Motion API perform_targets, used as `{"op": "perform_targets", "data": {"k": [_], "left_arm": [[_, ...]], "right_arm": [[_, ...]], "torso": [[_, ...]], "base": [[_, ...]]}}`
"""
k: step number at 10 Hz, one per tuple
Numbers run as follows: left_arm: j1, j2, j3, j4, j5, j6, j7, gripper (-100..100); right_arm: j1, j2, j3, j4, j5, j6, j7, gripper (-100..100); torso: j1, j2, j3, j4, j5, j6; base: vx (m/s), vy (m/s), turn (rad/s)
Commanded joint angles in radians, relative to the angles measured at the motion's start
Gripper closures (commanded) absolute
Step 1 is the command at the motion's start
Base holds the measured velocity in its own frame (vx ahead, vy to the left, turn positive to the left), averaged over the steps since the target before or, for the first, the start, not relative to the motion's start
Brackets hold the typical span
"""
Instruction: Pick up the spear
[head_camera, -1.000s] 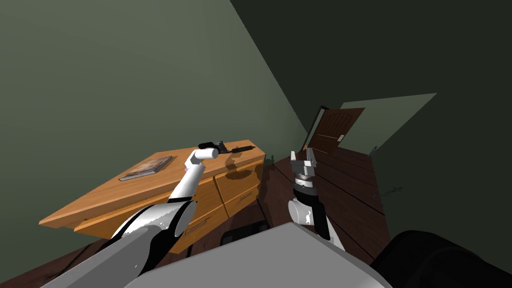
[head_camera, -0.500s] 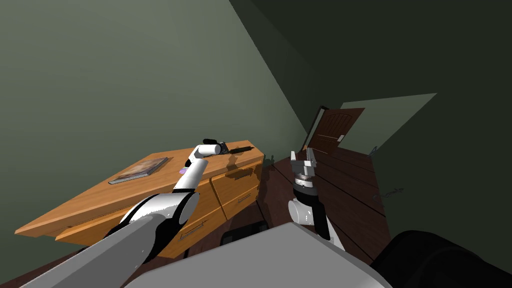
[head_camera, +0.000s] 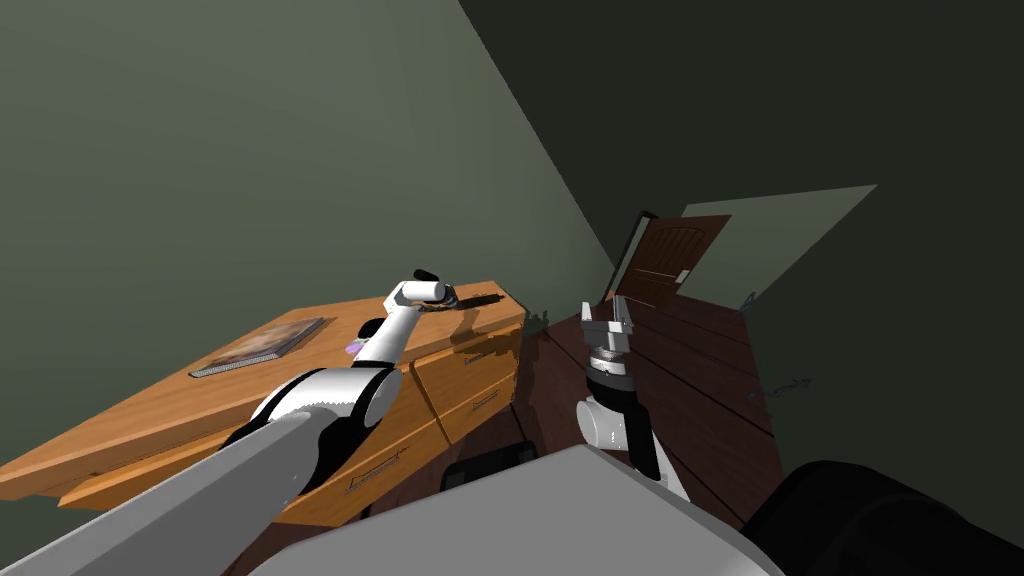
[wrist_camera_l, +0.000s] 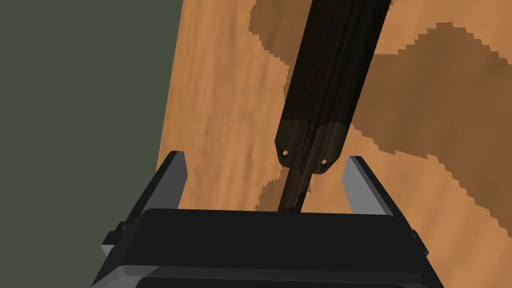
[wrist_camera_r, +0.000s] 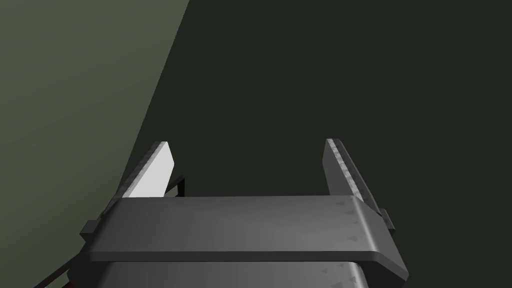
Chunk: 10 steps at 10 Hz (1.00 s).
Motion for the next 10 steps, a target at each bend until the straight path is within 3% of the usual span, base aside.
{"op": "perform_targets", "data": {"k": [1, 2, 3, 4, 5, 6, 7, 10], "left_arm": [[-0.022, 0.002, -0.004, 0.033, -0.002, 0.044, 0.001, -100], [-0.067, 0.008, -0.011, 0.072, -0.005, 0.077, 0.0, -100], [-0.067, 0.008, -0.011, 0.087, -0.005, 0.102, 0.0, -100], [-0.109, 0.014, -0.02, 0.139, -0.009, 0.125, -0.002, -100], [-0.109, 0.014, -0.02, 0.139, -0.009, 0.151, -0.002, -100], [-0.148, 0.02, -0.028, 0.18, -0.013, 0.181, -0.004, -100], [-0.148, 0.02, -0.028, 0.188, -0.013, 0.208, -0.004, -100], [-0.216, 0.032, -0.046, 0.272, -0.021, 0.291, -0.012, -100]], "right_arm": [[0.0, 0.0, 0.0, 0.0, 0.0, 0.0, 0.0, 0], [0.0, 0.0, 0.0, 0.0, 0.0, 0.0, 0.0, 0], [0.0, 0.0, 0.0, 0.0, 0.0, 0.0, 0.0, 0], [0.0, 0.0, 0.0, 0.0, 0.0, 0.0, 0.0, 0], [0.0, 0.0, 0.0, 0.0, 0.0, 0.0, 0.0, 0], [0.0, 0.0, 0.0, 0.0, 0.0, 0.0, 0.0, 0], [0.0, 0.0, 0.0, 0.0, 0.0, 0.0, 0.0, 0], [0.0, 0.0, 0.0, 0.0, 0.0, 0.0, 0.0, 0]], "torso": [[0.0, 0.0, 0.0, 0.0, 0.0, 0.0], [0.0, 0.0, 0.0, 0.0, 0.0, 0.0], [0.0, -0.002, -0.001, 0.0, 0.0, 0.0], [0.0, -0.002, -0.001, -0.001, 0.0, 0.0], [-0.001, -0.002, -0.001, -0.001, 0.0, 0.0], [-0.001, -0.001, -0.001, -0.001, 0.0, 0.0], [-0.001, -0.002, -0.001, -0.001, 0.0, 0.0], [0.0, -0.001, -0.001, -0.001, 0.0, 0.0]], "base": [[0.048, -0.044, 0.001], [0.069, -0.048, 0.0], [0.063, -0.045, 0.001], [0.061, -0.067, -0.003], [0.055, -0.058, 0.003], [0.071, -0.055, 0.001], [0.062, -0.044, 0.001], [0.061, -0.054, 0.001]]}}
